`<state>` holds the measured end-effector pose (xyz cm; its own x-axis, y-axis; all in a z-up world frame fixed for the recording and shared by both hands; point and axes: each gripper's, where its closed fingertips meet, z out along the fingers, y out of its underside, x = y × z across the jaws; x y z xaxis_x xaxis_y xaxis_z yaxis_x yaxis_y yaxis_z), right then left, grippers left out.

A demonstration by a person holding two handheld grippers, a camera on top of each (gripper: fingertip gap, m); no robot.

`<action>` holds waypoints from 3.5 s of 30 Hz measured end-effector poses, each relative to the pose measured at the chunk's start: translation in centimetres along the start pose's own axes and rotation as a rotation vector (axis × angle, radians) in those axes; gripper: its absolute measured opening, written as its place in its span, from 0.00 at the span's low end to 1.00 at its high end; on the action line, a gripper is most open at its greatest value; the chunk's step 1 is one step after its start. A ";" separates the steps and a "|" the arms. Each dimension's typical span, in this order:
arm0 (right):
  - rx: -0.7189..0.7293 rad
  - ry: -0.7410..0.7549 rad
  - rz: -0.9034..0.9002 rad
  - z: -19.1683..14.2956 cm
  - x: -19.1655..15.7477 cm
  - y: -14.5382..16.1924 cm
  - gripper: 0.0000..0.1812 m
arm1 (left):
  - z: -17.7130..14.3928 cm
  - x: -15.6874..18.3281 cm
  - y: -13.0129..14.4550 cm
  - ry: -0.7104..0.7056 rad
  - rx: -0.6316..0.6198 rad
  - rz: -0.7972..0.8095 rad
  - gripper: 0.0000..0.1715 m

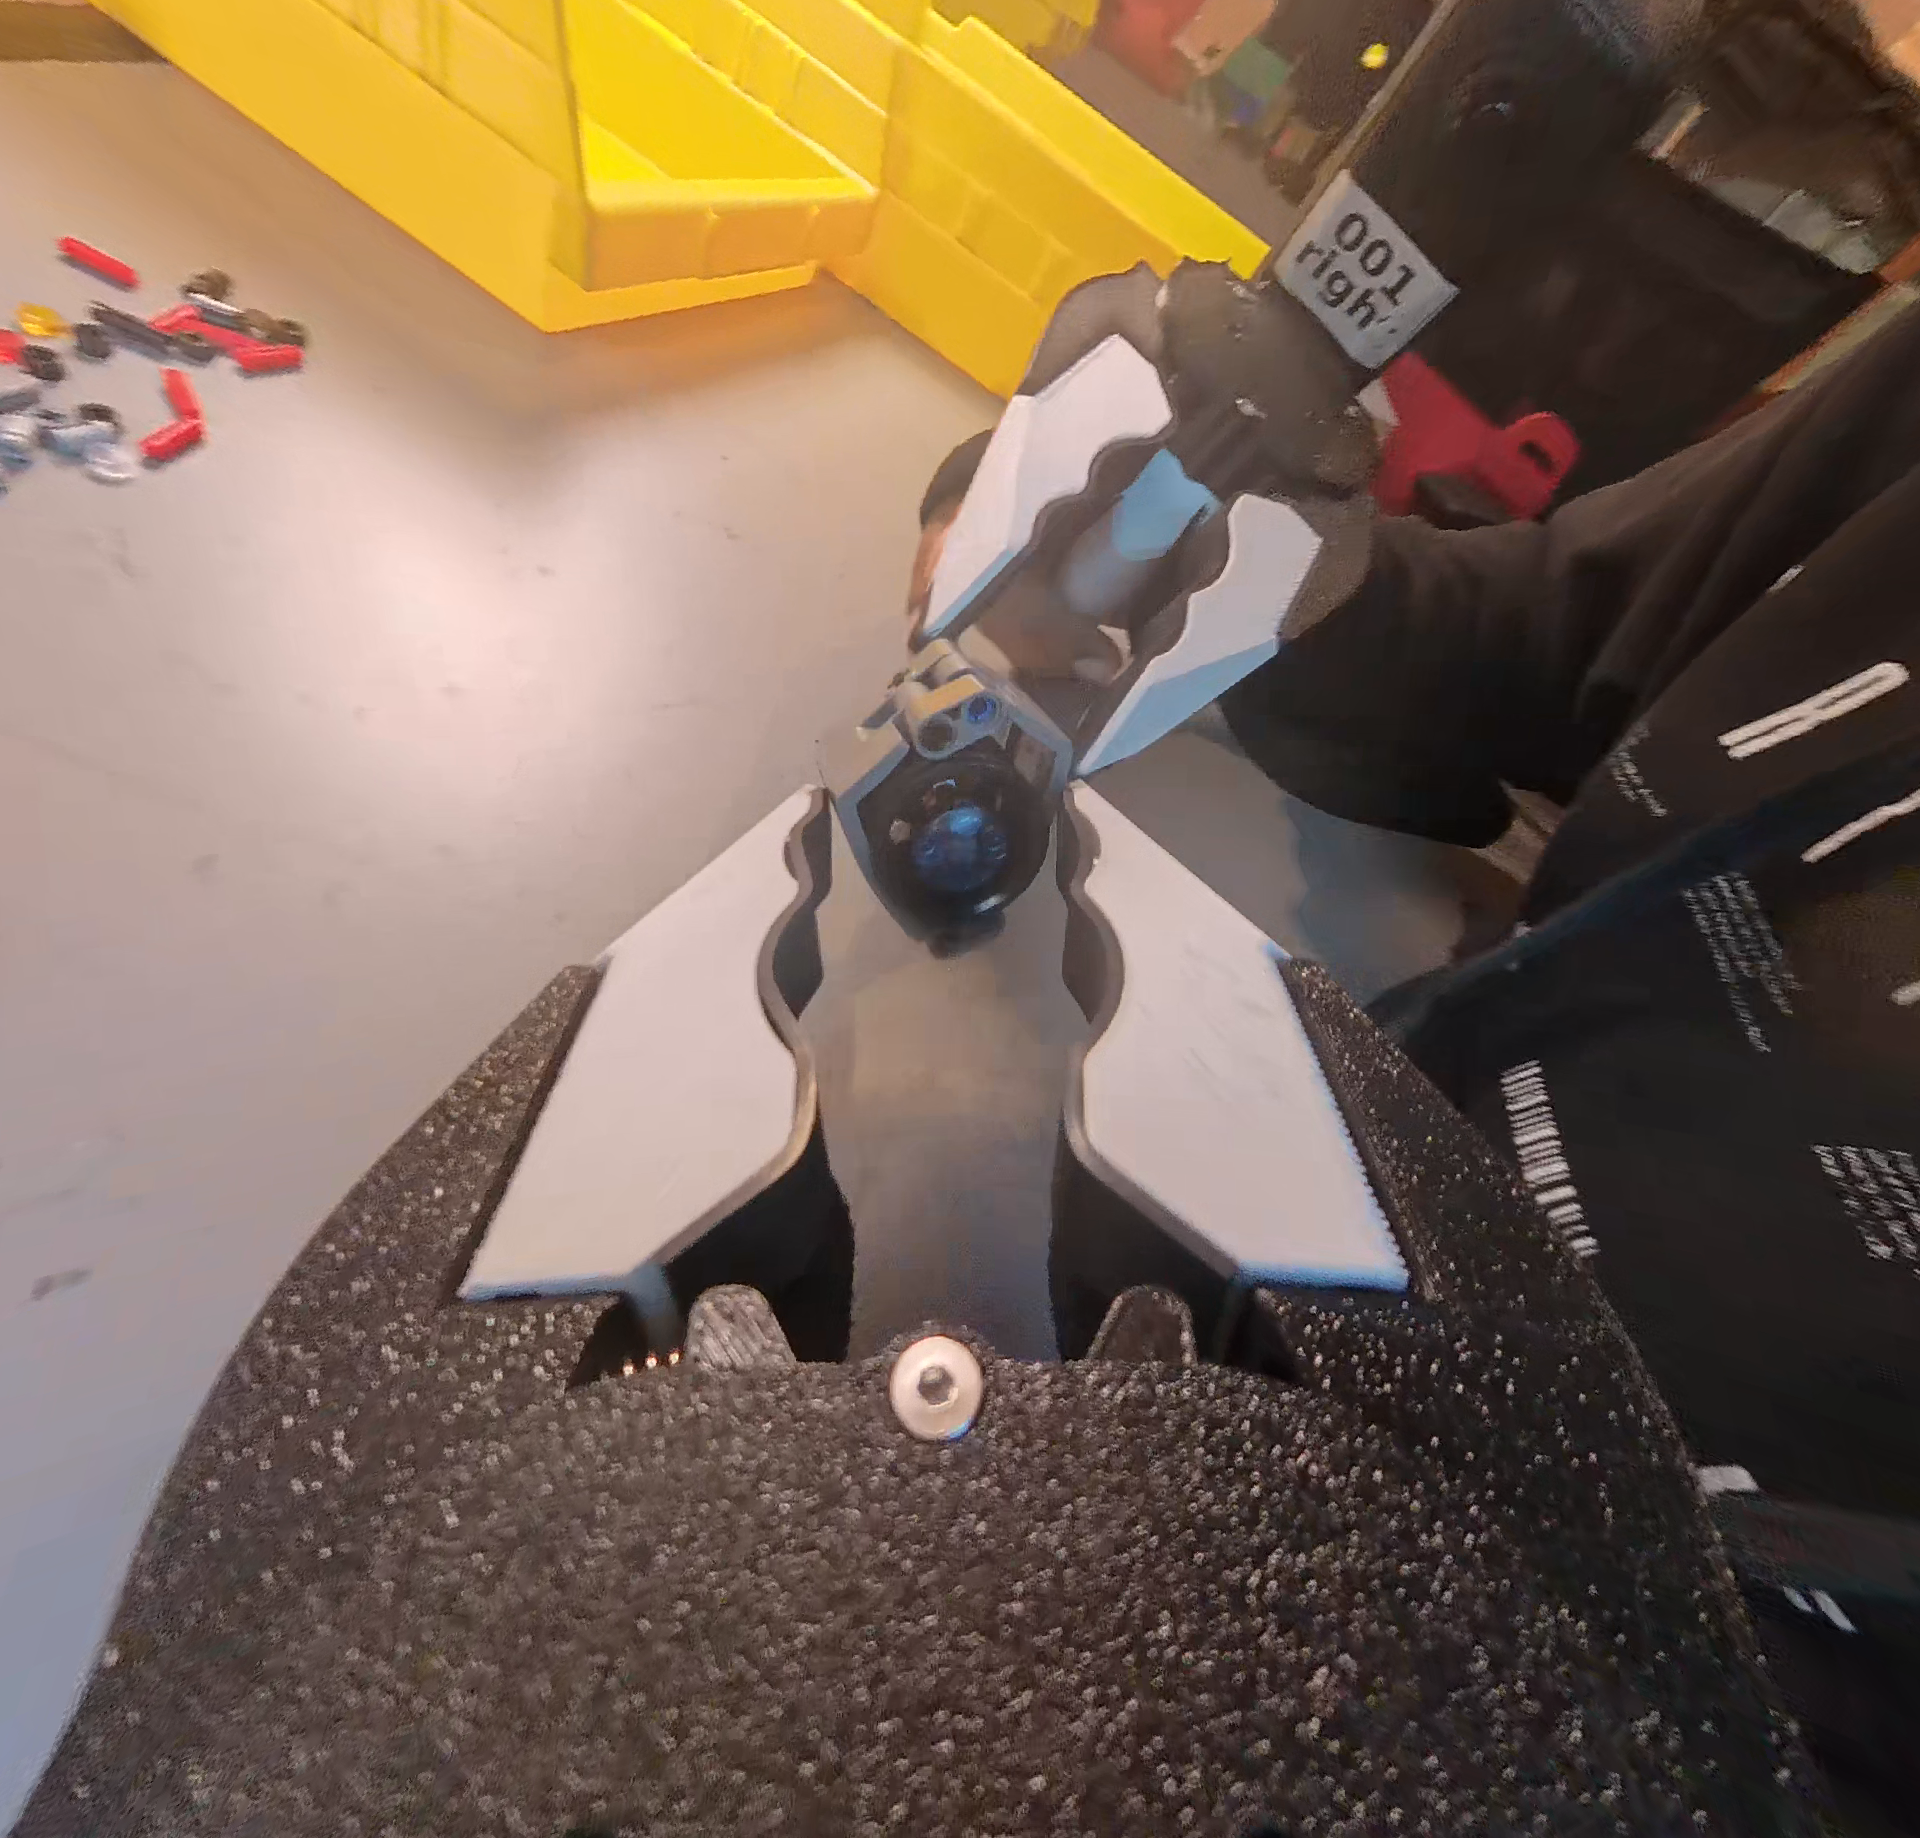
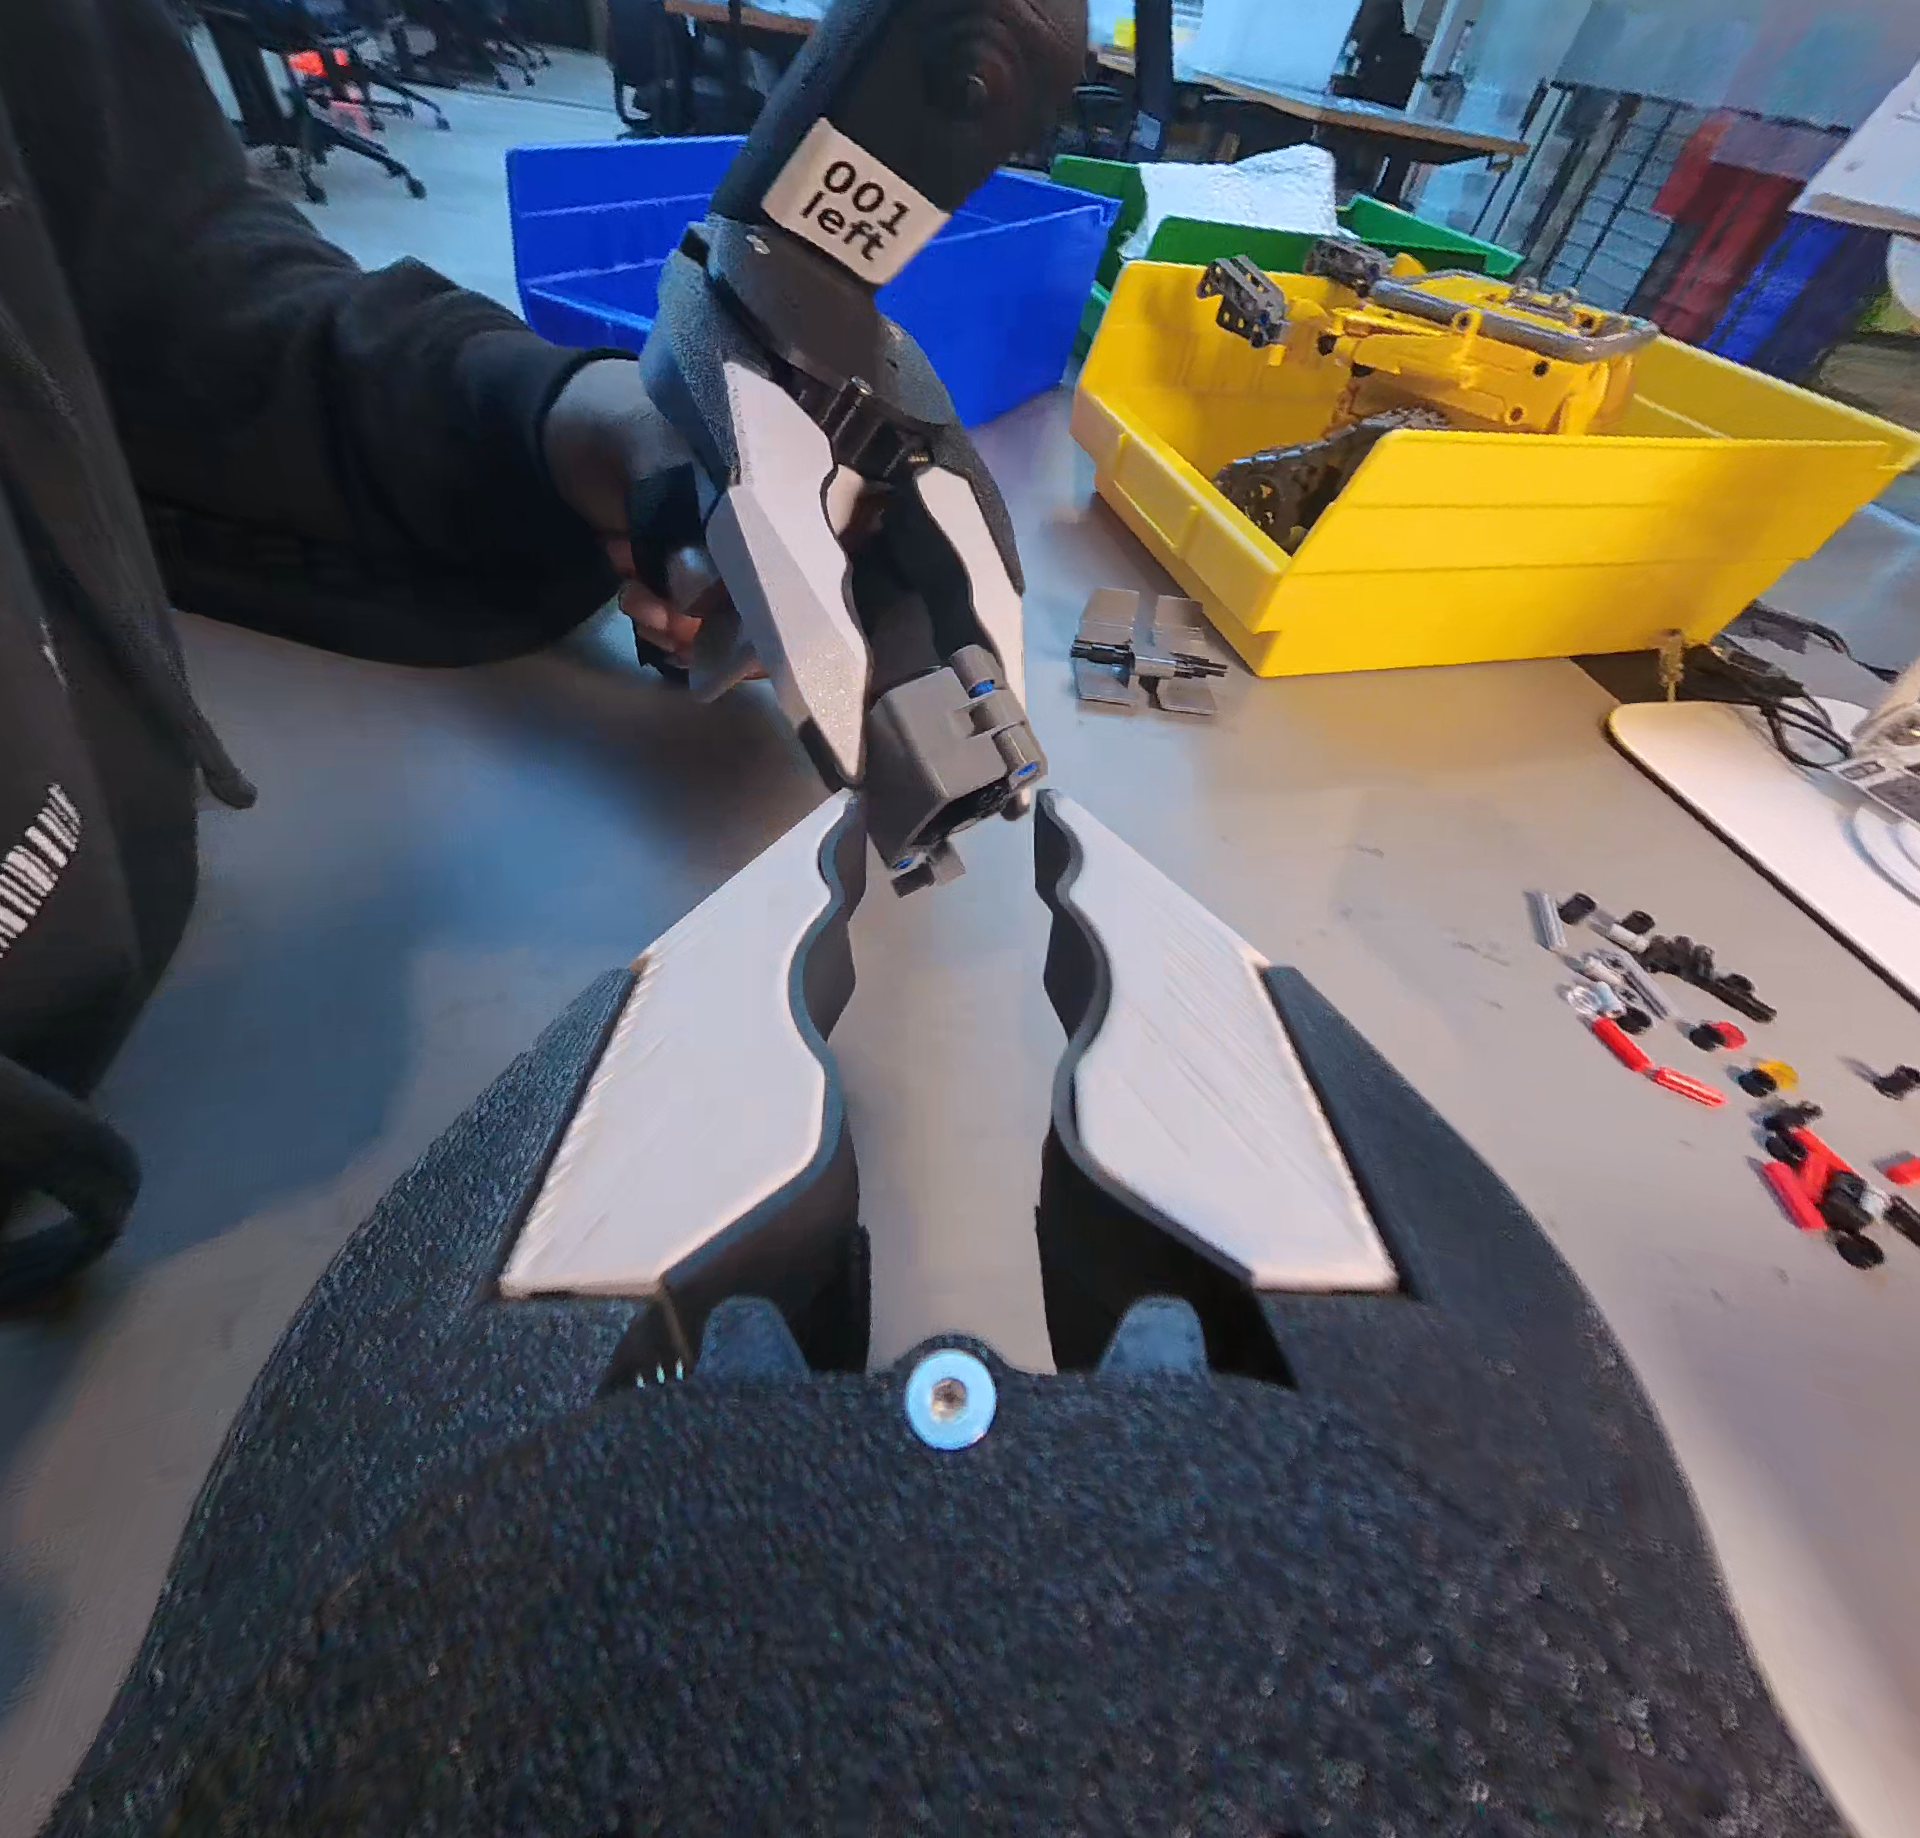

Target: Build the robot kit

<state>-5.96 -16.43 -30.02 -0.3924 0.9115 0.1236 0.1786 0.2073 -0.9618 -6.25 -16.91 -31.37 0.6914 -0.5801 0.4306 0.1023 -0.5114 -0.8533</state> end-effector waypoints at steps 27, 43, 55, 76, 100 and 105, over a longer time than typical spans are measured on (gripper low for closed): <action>-0.129 0.085 0.042 0.1 1.6 2.1 0.18 | -0.3 -3.3 4.1 -0.239 -0.303 0.227 0.27; -0.277 0.116 0.286 2.2 0.4 3.8 0.17 | 0.3 -3.2 3.3 -0.379 -0.274 0.343 0.20; -0.143 -0.115 0.096 0.2 -1.9 1.6 0.15 | -0.8 -0.5 1.6 -0.134 -0.176 0.486 0.30; -0.174 -0.111 -0.021 1.1 -3.1 1.9 0.17 | 0.6 0.2 5.5 -0.104 -0.387 0.558 0.18; -0.193 -0.189 -0.114 0.8 -4.7 2.8 0.13 | 0.4 2.8 4.4 0.032 -0.294 0.517 0.15; -0.194 -0.210 -0.114 0.7 -5.0 2.8 0.12 | 0.5 3.0 4.5 0.020 -0.313 0.543 0.14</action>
<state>-4.10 -20.68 -33.52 -0.5943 0.7890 0.1557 0.2835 0.3868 -0.8775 -3.39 -20.65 -34.07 0.5721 -0.8195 -0.0325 -0.4762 -0.2997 -0.8267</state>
